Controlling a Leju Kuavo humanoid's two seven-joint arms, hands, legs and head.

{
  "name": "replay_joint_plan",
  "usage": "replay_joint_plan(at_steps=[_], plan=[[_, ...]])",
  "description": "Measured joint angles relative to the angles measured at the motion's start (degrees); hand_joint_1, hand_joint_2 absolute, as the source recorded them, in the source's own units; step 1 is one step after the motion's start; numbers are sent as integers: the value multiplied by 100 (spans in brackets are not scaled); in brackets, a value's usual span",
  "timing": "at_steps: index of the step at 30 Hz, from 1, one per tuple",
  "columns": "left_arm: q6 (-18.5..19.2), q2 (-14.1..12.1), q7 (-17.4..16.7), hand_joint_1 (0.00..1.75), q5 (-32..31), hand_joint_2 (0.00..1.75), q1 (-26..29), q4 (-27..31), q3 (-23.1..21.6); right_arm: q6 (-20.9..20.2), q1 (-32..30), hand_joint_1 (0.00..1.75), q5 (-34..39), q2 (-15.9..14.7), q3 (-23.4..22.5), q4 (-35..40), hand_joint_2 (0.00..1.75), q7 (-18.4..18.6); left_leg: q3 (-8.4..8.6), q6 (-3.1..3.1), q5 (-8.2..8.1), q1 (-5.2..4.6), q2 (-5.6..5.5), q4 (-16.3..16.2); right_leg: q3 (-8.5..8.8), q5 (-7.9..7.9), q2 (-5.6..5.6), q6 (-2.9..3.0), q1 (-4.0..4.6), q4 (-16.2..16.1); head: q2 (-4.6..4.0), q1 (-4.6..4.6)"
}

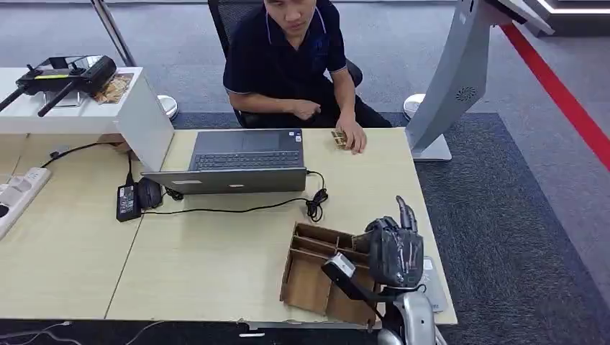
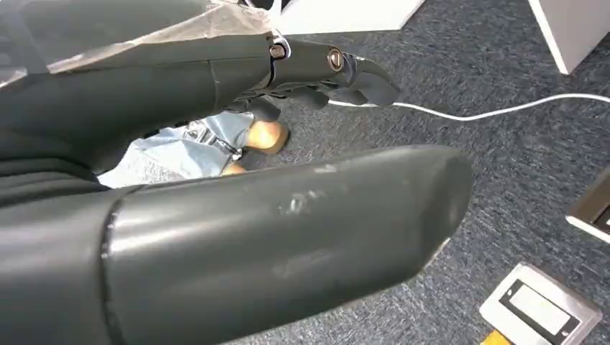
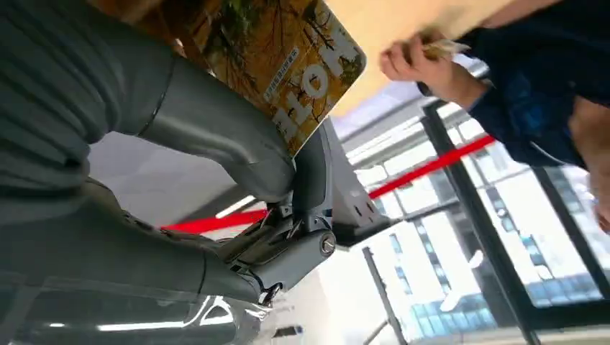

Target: Pass the card to the sensor for recognition and then transmit it.

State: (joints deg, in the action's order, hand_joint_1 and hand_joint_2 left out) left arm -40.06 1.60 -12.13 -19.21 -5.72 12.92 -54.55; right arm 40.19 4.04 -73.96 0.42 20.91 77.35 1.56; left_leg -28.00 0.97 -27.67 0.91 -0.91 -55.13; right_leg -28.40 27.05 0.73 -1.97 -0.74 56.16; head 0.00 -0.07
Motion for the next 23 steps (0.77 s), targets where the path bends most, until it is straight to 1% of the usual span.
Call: replay_joint_plan(at_steps=[3, 4, 5, 6, 9, 13, 16, 21, 23], plan=[[0, 0, -2, 0, 0, 0, 2, 0, -2, 2, -55, 175, 129, 268, -434, 277, 175, -794, 0, 0, 0, 0, -1, 0, -1, 0, 0, 0, 0, 0, 0, 0], [0, 0, -2, 0, -2, 0, 2, 0, -2, 2, -55, 175, 175, 359, -582, 352, 175, -988, 0, 0, 0, 0, 0, 0, 0, 0, 0, 0, 0, 0, 0, -2], [0, 2, -2, 0, -4, 0, 2, 0, -2, 2, -55, 175, 197, 391, -636, 378, 175, -1062, 0, 0, 0, 0, 0, 0, 1, 0, 0, 0, 0, 0, 0, -2], [0, 2, -2, 0, -7, 0, 2, 0, -2, 2, -55, 175, 276, 520, -885, 509, 175, -1340, 0, 0, 0, 0, 0, 0, 1, 0, 0, 0, 0, 0, 0, 2], [0, 2, -2, 0, -9, 0, 3, 0, -4, 2, -44, 175, 441, 802, -1382, 708, 175, -1854, 1, 0, 0, 0, 1, 0, 2, -1, 0, 0, 0, 0, 0, 0], [0, 4, -2, 0, -18, 0, 3, 0, -4, 0, -21, 175, 600, 1078, -1901, 863, 175, -2177, 1, 0, 0, -1, 1, 0, 2, 0, 0, 0, 0, 0, 0, 2], [0, 7, -2, 0, -17, 0, 0, 0, -11, -2, -13, 175, 634, 1291, -2239, 902, 175, -2296, 1, 0, 0, 0, 1, -1, 1, 0, 1, 0, 0, 0, 0, 0], [0, 17, -9, 0, -26, 0, -4, 0, -20, -7, -12, 175, 743, 1566, -2607, 933, 175, -2510, 1, 0, 0, 0, 2, 0, 0, 0, 2, 0, 0, 0, 0, 0], [0, 24, -15, 0, -35, 0, -3, 0, -28, -7, -14, 175, 817, 1608, -2699, 933, 175, -2556, 0, 0, 0, 0, 0, 0, 1, 0, 1, 0, 0, 1, 0, 0]])
